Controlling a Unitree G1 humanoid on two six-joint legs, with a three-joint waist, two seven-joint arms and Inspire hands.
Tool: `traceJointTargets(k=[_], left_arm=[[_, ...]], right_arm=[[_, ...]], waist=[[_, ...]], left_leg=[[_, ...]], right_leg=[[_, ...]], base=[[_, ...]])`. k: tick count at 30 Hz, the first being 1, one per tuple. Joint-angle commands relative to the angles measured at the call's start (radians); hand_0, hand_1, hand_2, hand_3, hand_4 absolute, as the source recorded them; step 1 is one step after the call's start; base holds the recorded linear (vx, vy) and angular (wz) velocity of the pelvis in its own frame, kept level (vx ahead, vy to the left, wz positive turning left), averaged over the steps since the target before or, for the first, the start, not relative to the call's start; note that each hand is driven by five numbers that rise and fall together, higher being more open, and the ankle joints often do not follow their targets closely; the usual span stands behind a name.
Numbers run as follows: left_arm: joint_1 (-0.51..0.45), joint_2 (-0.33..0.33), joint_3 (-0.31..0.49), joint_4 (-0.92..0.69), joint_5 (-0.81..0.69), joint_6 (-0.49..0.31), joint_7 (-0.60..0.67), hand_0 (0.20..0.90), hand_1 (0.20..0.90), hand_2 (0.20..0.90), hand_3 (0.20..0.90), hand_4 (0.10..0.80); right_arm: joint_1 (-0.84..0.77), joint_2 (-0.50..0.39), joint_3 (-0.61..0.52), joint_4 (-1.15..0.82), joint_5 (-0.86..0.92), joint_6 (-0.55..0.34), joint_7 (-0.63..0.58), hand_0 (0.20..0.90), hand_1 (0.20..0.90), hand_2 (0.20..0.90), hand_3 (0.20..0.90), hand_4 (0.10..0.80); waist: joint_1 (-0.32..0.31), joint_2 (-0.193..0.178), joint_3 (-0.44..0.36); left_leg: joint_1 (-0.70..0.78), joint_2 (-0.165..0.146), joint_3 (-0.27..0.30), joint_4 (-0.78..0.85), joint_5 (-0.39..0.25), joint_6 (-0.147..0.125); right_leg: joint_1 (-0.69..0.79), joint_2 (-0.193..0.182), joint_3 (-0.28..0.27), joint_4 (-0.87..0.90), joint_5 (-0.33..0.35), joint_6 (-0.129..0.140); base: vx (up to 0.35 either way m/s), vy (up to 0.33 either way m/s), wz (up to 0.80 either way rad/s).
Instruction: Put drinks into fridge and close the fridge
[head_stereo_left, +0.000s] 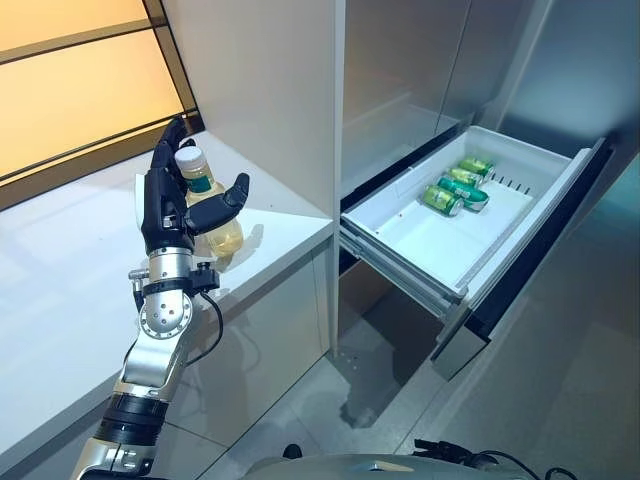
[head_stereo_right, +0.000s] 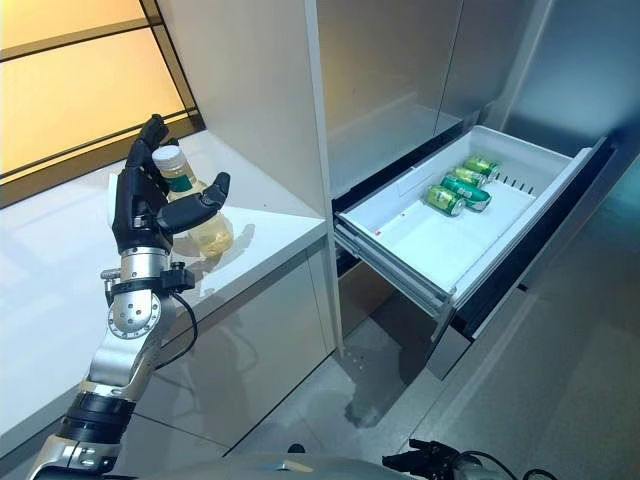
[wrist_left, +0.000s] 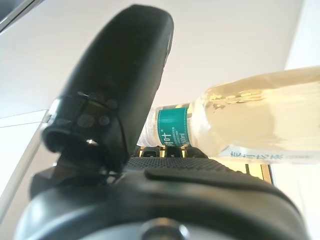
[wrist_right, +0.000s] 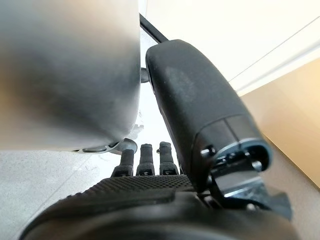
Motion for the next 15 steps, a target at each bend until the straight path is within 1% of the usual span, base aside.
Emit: traceJointTargets(k=[1,8,13,15], left_arm=[[-0.144,0.048,0.011,0.051,0.043,-0.012,0.040,0.900,0.900,0.900,0.900,0.800],[-0.155,0.050,0.008,0.120,0.060,0.005,0.078,0.900,0.900,0.900,0.900,0.800],[-0.160,0.050,0.011,0.139,0.063,0.004,0.090,0.900,0.900,0.900,0.900,0.800],[-0.165,0.051,0.011,0.146,0.071,0.019,0.096,0.900,0.900,0.900,0.900,0.800]], right_arm=[[-0.001,0.024,0.015,-0.014,-0.017,0.007,0.010,0.900,0.900,0.900,0.900,0.800],[0.007,0.024,0.013,-0.017,-0.020,0.006,0.013,0.900,0.900,0.900,0.900,0.800],[0.012,0.024,0.012,-0.021,-0.025,0.007,0.013,0.900,0.900,0.900,0.900,0.800],[0.012,0.026,0.012,-0.022,-0.024,0.007,0.012,0.900,0.900,0.900,0.900,0.800]], waist=[[-0.017,-0.005,0.003],[-0.032,-0.007,0.000],[-0.037,-0.009,-0.001],[-0.039,-0.010,-0.001]], left_leg=[[0.032,-0.072,0.063,0.040,-0.158,0.066],[0.039,-0.076,0.073,0.044,-0.167,0.072],[0.043,-0.077,0.076,0.046,-0.171,0.076],[0.045,-0.078,0.078,0.047,-0.173,0.077]], right_leg=[[-0.061,0.054,0.040,0.156,-0.120,-0.016],[-0.064,0.057,0.056,0.162,-0.122,-0.014],[-0.064,0.058,0.062,0.165,-0.124,-0.013],[-0.064,0.058,0.063,0.168,-0.126,-0.013]], base=[[0.020,0.010,-0.15],[0.022,0.010,-0.09],[0.010,0.005,-0.05],[0.000,0.000,0.00]])
